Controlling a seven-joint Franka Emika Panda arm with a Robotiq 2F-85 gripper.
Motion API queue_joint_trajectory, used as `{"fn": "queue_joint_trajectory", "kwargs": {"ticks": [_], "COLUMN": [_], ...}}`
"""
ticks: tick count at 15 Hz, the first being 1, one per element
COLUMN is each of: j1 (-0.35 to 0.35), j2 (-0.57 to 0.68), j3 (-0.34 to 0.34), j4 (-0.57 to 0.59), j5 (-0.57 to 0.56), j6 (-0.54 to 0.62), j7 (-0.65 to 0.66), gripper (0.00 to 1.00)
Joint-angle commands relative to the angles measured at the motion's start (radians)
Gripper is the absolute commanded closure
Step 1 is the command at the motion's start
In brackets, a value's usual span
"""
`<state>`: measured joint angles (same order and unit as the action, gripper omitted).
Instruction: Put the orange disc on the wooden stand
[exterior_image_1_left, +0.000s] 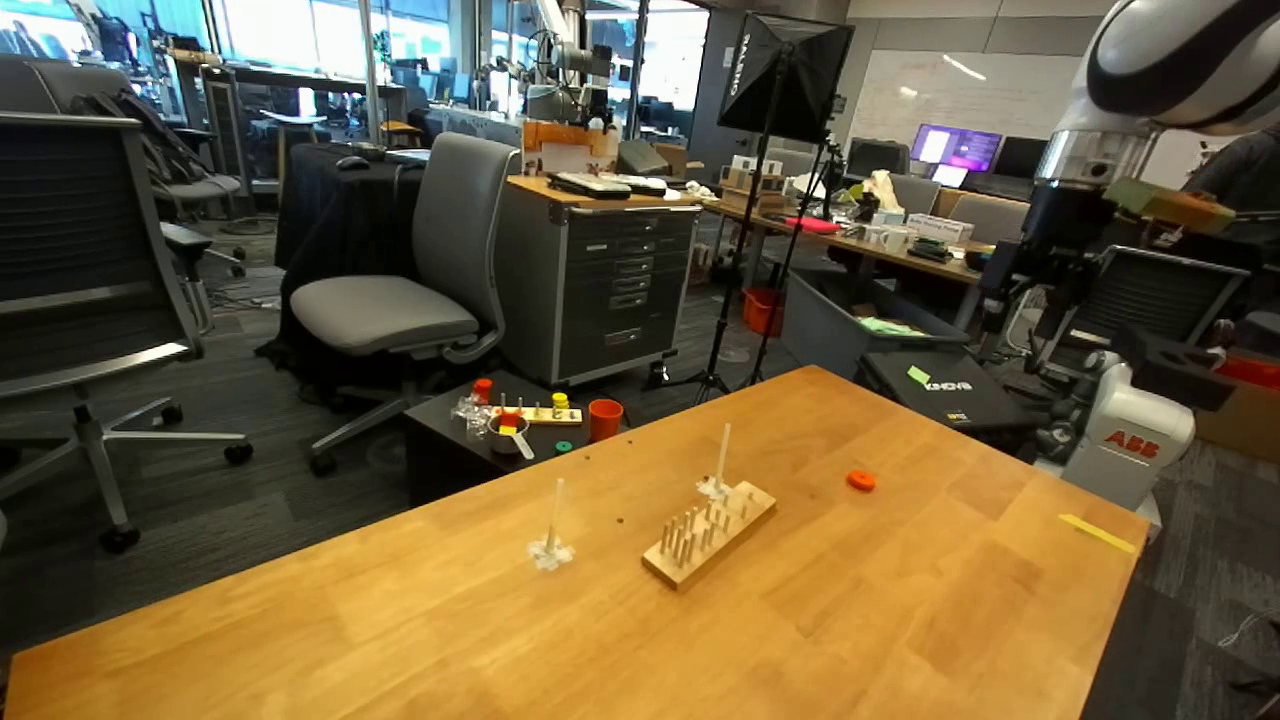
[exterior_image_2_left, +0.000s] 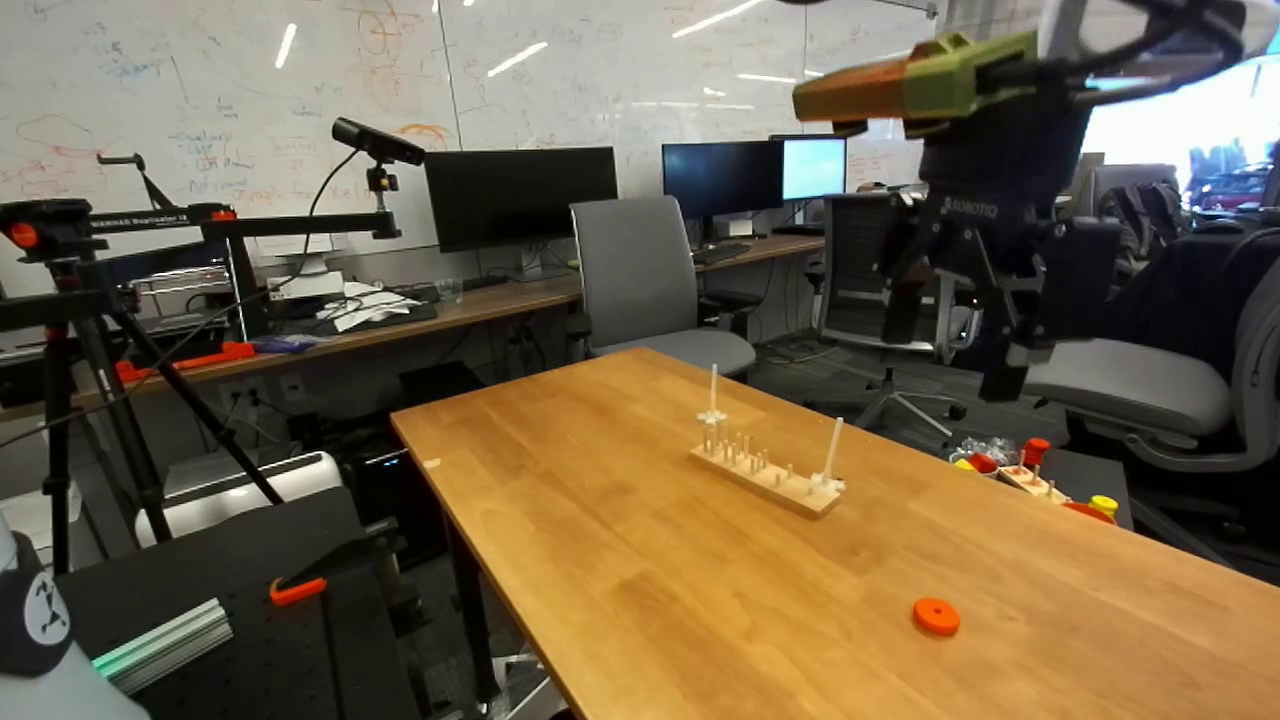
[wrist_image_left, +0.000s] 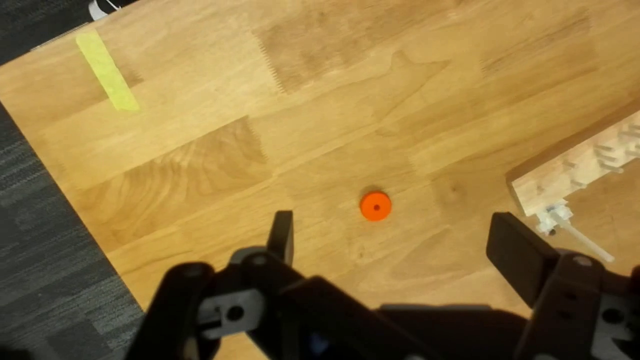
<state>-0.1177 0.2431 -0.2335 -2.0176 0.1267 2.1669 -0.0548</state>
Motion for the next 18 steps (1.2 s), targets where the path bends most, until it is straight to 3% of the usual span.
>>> {"fn": "queue_joint_trajectory", "kwargs": {"ticks": [1, 11, 18], "j1": [-0.04, -0.041, -0.057], "j2": [0.181, 0.565, 0.684], "j3": [0.048, 0.112, 0.107], "j4": [0.128, 0.508, 0.621], "j5": [0.04, 0.032, 0.032], "j6": [0.035, -0.005, -0.084], "j7": [0.041, 0.212, 0.272], "gripper": [0.0, 0.0, 0.0]}}
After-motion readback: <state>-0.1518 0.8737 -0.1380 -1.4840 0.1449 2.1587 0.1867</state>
